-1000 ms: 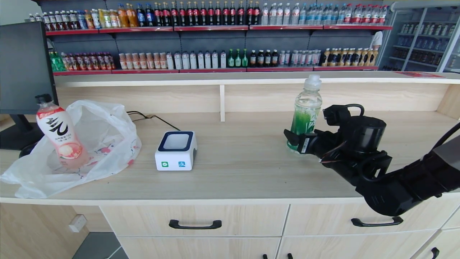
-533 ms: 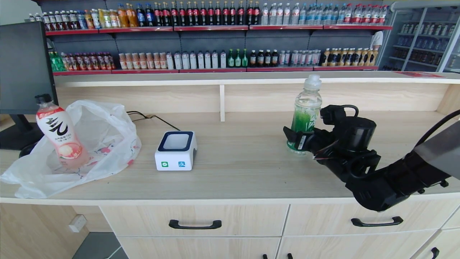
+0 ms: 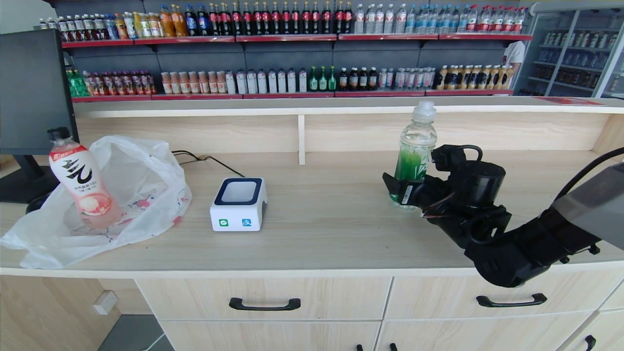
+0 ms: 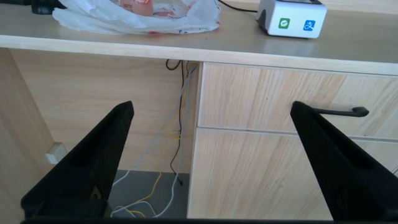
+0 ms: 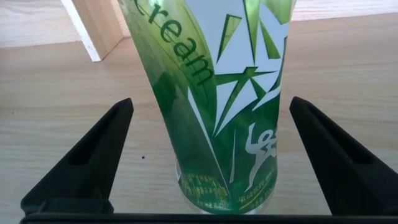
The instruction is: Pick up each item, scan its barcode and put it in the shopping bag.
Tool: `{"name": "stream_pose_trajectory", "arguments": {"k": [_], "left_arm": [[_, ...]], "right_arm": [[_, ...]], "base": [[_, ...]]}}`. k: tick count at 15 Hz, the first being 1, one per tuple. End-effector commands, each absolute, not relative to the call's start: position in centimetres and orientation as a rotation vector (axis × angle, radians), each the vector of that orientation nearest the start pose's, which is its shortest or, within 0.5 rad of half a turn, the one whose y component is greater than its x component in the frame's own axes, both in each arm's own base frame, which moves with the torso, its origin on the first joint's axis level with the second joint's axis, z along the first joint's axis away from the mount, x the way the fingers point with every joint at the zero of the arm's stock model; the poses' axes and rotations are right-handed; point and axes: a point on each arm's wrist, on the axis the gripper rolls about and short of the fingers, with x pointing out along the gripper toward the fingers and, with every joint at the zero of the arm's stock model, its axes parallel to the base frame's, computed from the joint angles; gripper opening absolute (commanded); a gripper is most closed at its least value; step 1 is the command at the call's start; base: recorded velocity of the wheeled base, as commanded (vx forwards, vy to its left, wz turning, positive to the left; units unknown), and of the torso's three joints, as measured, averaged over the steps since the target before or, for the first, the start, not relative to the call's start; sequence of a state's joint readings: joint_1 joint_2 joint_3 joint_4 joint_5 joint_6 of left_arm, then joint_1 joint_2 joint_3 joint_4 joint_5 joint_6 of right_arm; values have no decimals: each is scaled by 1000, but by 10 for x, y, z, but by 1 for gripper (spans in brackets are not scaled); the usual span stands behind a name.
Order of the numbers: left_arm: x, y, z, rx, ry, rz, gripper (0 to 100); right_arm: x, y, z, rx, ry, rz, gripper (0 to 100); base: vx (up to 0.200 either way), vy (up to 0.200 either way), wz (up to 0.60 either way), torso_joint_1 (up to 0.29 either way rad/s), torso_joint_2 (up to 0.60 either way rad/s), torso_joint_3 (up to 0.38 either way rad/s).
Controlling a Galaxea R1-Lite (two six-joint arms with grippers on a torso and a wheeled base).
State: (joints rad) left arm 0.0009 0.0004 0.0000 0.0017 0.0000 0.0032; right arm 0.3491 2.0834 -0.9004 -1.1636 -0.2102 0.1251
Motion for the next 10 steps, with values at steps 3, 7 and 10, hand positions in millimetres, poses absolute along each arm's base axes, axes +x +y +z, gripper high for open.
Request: {"name": "stream_pose_trajectory", "arguments": {"k": [3,7,10], "left_arm": [[-23,0,75,3,2,3,100],[-23,0,75,3,2,2,100],[-23,0,75,3,2,3,100]], "right_arm": [[363,131,126,133,10,124,0],[363,131,129,157,-13,126,0],[363,131,129,158,-16,126,0]], "base": [[0,0,0,0,0,0],[0,0,0,0,0,0],[0,0,0,0,0,0]]}}
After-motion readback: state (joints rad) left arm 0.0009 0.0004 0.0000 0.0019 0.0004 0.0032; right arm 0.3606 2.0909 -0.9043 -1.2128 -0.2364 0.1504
